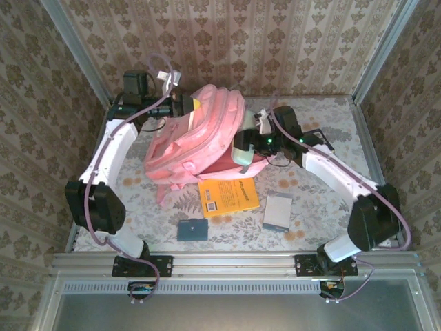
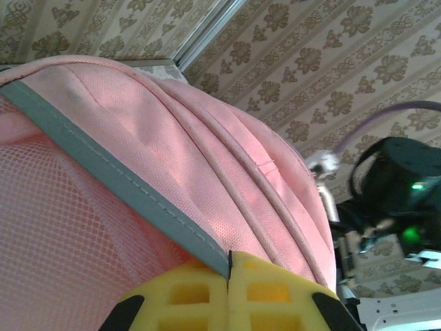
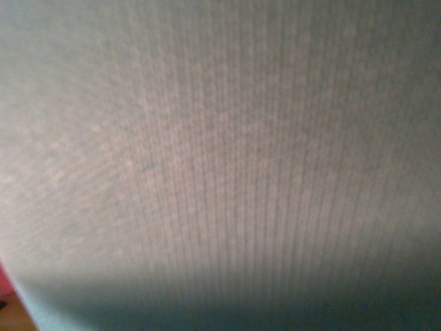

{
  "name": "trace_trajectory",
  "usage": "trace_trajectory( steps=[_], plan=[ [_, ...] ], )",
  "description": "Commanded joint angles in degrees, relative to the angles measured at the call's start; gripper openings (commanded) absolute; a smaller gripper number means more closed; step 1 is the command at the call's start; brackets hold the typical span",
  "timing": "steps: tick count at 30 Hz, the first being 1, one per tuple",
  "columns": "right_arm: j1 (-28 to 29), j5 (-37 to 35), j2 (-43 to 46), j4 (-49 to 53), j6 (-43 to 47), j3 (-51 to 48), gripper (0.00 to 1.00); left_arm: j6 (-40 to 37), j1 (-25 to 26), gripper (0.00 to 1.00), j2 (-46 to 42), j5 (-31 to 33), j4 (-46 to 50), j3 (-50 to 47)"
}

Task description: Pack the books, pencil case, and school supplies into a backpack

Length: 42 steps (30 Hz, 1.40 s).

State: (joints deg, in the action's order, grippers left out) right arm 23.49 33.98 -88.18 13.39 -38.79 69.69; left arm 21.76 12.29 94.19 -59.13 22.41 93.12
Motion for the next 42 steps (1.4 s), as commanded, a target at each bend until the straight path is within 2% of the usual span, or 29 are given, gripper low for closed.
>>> trace_trajectory(
  steps=[1,6,9,12,14,15,16,22,27,31,37,40,42],
  plan=[
    [0.9,6.0,-6.7,-8.8,-9.8,3.1,0.68,3.1,-0.2,0.00,-0.9,-7.5,-13.2,4.0],
    [3.4,3.1,-16.9,-10.4,-13.6,11.4,0.69,3.1,0.1,0.00,-0.8,-9.1,-15.2,3.4],
    [4.8,5.4,-24.4,-14.9,-19.9,17.0,0.70,2.1,-0.1,0.00,-0.7,-9.0,-14.4,3.7],
    [7.3,6.3,-31.1,-11.0,-20.2,25.8,0.74,2.2,-0.3,0.00,0.4,-9.1,-14.4,4.7],
    [8.9,5.0,-34.0,-7.0,-18.7,30.3,0.80,2.5,-0.3,0.00,1.1,-9.2,-14.7,5.2],
    [9.6,4.4,-35.2,-5.9,-18.3,31.7,0.90,2.6,-0.3,0.00,1.3,-9.0,-14.8,5.4],
    [10.1,3.3,-35.8,-4.8,-18.2,32.4,0.99,2.5,-0.3,0.00,1.3,-8.9,-14.9,5.8],
    [10.2,3.0,-34.5,-8.6,-18.2,29.5,1.00,2.9,-1.6,0.00,1.5,-8.0,-14.7,6.1],
    [10.2,2.6,-33.4,-5.0,-14.9,30.9,1.00,2.9,-2.8,0.00,1.0,-6.3,-14.9,4.6],
    [8.9,-3.1,-29.9,-2.3,-12.7,27.5,1.00,0.1,-4.8,0.00,-0.7,-0.2,-11.0,2.7],
    [7.4,-5.7,-20.9,-8.8,-11.0,17.4,1.00,-5.4,-5.2,0.00,-1.7,19.2,1.7,3.0],
    [6.5,-12.5,-17.4,-3.5,-11.7,15.2,1.00,-7.7,-3.8,0.00,-1.7,28.0,4.9,3.7],
    [4.9,-15.1,-14.6,-4.5,-14.1,11.6,1.00,-7.8,-3.3,0.00,-1.2,30.3,5.6,3.8]
  ],
)
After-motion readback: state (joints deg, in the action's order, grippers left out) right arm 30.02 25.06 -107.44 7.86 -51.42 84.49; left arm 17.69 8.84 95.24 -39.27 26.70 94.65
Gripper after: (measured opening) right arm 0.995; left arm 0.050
